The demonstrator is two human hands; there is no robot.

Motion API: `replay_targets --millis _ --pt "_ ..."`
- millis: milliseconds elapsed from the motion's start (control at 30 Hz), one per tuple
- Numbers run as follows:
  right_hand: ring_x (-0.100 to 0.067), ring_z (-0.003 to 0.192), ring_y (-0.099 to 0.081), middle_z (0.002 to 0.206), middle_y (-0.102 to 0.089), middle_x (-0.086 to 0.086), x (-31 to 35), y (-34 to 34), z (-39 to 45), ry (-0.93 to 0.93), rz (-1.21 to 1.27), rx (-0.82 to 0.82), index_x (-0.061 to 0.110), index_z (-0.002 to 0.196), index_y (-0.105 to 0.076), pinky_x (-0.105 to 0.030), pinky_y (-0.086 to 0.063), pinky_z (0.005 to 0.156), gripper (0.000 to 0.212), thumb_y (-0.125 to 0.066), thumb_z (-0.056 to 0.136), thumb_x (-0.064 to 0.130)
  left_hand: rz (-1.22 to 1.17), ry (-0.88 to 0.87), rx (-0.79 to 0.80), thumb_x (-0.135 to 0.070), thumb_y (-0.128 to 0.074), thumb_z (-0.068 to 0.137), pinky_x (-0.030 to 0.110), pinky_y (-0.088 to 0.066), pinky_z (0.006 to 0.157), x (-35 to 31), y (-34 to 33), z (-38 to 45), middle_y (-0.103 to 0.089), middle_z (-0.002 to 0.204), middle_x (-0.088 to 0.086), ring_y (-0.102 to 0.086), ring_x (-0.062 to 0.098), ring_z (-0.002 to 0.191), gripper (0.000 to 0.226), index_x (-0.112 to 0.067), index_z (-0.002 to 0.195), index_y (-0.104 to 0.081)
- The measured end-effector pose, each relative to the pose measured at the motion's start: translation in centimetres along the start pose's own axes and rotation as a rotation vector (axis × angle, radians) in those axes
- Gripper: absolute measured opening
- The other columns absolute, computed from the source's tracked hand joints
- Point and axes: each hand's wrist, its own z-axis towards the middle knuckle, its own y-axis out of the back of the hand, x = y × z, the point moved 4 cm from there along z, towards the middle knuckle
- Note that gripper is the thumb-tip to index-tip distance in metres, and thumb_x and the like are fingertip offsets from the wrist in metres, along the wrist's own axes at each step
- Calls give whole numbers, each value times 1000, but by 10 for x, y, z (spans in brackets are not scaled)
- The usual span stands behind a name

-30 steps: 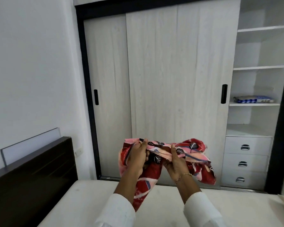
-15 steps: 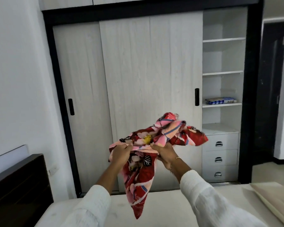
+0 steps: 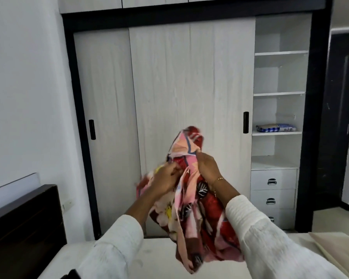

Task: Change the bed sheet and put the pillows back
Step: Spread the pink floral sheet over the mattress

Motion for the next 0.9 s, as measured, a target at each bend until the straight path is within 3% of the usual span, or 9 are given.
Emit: replay_targets --millis 67,200,367,467,533,567,667,767,900 --pt "-19 67 -43 65 -46 -12 6 2 1 93 -233 56 0 66 -52 -30 -25 58 46 -38 100 28 -164 136 -120 -15 -47 96 25 -47 63 4 6 -1 -59 73 2 -57 15 66 17 -16 81 -54" --pt "-19 70 -40 57 -40 1 4 0 -7 129 -436 192 16 52 -37 -30 -25 59 49 -39 100 23 -400 366 101 -36 -45 97 21 -48 52 -5 -15 -14 -57 68 2 -58 8 52 25 -14 91 -55" --pt "-15 59 -49 65 -57 -9 -11 4 -10 -198 40 193 7 66 -62 -22 -42 58 22 -55 86 7 -189 250 2 -16 -55 93 31 -40 68 -5 -30 -14 -59 73 5 -52 20 62 22 -12 71 -56" --pt "-13 54 -49 63 -53 -5 -20 16 -9 -333 192 173 9 65 -61 -19 -44 48 20 -58 85 7 -262 213 -87 -9 -49 95 32 -47 62 -3 -17 -9 -67 96 16 -56 23 63 18 -7 95 -67" --pt "-18 56 -48 59 -51 -6 -33 32 -3 -321 129 32 12 56 -58 -24 -42 52 28 -61 84 12 -403 251 -224 -16 -50 93 31 -45 61 2 1 -3 -64 99 24 -54 22 66 22 -6 103 -66" --pt "-21 59 -50 56 -52 -6 -39 43 0 -282 27 -54 14 51 -58 -29 -44 56 33 -63 83 15 -382 297 -339 -19 -49 92 32 -43 62 8 15 0 -62 97 28 -54 25 69 24 -1 98 -64" --pt "-25 66 -53 53 -52 -5 -38 68 7 -131 -295 -161 18 43 -49 -36 -47 67 46 -60 87 20 157 415 -618 -13 -39 94 36 -39 69 28 69 -3 -61 102 29 -57 36 90 28 8 93 -58" --pt "-23 68 -47 65 -58 -14 -7 73 7 121 -567 -169 21 49 -40 -27 -26 59 46 -51 94 18 364 436 -604 -13 -38 94 37 -43 78 34 81 -5 -61 107 25 -57 38 99 28 5 100 -58" --pt "-32 88 -60 95 -65 -20 42 52 16 379 -784 -65 4 93 -66 -29 -37 67 26 -46 96 20 520 359 -574 -20 -43 93 40 -43 85 23 66 5 -53 116 20 -48 35 109 30 2 109 -57"
